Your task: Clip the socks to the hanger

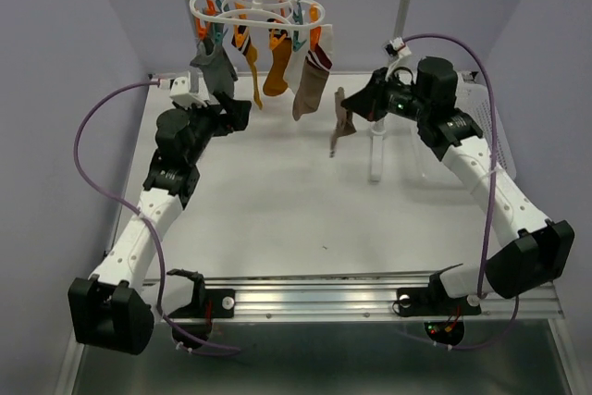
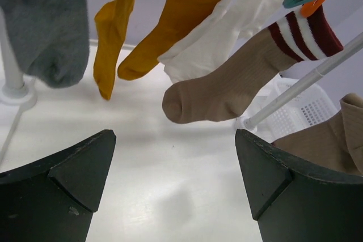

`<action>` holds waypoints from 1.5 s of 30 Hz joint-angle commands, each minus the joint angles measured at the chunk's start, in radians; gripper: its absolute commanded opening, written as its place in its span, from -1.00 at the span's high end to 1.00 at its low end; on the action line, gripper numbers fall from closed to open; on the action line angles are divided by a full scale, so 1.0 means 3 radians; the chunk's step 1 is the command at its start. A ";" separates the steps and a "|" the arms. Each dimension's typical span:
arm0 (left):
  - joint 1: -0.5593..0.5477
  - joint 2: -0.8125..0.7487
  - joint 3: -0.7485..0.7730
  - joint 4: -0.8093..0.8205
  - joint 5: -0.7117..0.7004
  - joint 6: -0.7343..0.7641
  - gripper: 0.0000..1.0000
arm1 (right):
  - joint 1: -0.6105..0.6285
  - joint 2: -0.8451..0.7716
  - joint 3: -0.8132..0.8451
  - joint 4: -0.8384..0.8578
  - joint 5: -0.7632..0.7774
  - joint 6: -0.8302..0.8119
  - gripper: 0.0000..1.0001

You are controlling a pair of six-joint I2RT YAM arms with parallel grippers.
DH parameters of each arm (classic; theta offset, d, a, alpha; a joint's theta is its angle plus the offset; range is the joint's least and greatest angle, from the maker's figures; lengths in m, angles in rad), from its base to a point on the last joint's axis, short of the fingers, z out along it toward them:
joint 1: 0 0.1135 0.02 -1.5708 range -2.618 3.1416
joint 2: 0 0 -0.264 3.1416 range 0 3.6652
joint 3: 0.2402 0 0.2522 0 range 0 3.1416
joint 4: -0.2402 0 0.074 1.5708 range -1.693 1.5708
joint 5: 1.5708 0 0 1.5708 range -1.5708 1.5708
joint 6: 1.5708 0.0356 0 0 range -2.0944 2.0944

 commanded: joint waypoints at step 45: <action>-0.0004 -0.1425 -0.0614 -0.1146 -0.0386 -0.0481 -0.98 | 0.1315 0.0908 -0.0497 0.0226 0.0949 0.0088 -1.00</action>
